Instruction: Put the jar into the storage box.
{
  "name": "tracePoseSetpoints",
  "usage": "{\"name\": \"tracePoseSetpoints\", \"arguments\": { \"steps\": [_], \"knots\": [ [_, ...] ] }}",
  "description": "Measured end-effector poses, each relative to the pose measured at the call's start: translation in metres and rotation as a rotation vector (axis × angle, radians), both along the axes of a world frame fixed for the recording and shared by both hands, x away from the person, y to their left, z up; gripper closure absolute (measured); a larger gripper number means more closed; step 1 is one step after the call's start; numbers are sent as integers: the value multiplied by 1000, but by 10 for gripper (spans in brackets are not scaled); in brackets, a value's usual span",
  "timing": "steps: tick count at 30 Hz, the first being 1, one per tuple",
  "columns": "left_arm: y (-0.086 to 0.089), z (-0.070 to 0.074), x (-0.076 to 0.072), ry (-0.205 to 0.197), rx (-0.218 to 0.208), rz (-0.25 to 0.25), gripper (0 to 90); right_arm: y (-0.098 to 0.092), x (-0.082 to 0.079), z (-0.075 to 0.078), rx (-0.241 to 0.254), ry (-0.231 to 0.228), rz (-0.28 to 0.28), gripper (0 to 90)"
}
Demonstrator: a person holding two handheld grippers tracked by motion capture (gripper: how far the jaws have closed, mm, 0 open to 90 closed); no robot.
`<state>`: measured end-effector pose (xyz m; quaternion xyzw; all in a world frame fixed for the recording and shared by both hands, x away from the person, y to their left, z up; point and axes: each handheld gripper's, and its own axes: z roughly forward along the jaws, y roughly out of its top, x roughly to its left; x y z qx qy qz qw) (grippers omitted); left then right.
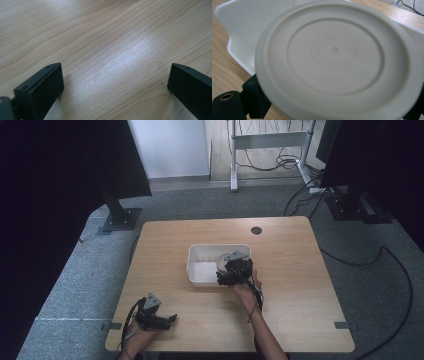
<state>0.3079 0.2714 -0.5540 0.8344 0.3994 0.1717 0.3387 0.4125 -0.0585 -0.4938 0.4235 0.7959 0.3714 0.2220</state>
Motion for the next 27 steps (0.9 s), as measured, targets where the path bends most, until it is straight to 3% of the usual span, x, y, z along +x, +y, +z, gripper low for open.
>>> {"name": "tracePoseSetpoints", "arguments": {
  "steps": [12, 27],
  "knots": [
    [0, 0, 0, 0, 0, 0, 2, 7, 7, -21, -45, 16, -19, 90],
    [0, 0, 0, 0, 0, 0, 2, 7, 12, -28, -13, 57, -1, 90]
  ]
}}
